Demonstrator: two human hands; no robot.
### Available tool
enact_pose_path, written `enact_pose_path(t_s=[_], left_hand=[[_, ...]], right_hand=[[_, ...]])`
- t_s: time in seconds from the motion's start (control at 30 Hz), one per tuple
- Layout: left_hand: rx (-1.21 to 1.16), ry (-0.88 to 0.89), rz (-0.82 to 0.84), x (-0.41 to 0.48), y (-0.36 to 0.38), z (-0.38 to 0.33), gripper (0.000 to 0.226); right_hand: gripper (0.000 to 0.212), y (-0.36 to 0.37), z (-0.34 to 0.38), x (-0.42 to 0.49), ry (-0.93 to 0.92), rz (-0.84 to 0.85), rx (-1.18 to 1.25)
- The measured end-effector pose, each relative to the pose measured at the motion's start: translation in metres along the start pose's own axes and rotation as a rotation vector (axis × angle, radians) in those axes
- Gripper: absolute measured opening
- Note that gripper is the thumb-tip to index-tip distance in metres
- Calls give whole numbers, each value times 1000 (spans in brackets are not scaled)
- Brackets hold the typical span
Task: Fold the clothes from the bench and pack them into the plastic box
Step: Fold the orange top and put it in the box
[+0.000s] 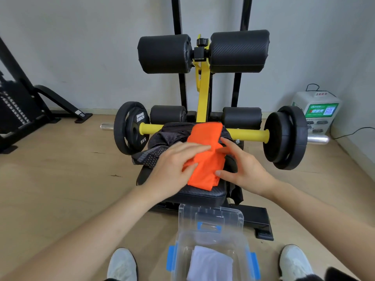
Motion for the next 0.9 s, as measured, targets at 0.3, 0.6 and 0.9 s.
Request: enact_pose_path(t_s=[0.3,0.6,0.9], left_hand=[[238,43,-29,-13,11,6,54],[56,-242,-98,-31,-7,44,55],[160,-2,-16,-32,-1,38,36]], right_hand=[[61,-4,20,-3,-272,-89,-362],[54,7,59,-1,-400,-129,-459],[22,-1,36,10,-149,-126,-196]])
Point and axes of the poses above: each hand's wrist, its own x-axis towards the middle knuckle, its own y-axis out of the palm, z = x × y, the point moved 9 cm from there along x, towards the middle knuckle, and after that the axes turned 8 degrees about -x, right-handed, at the moved point
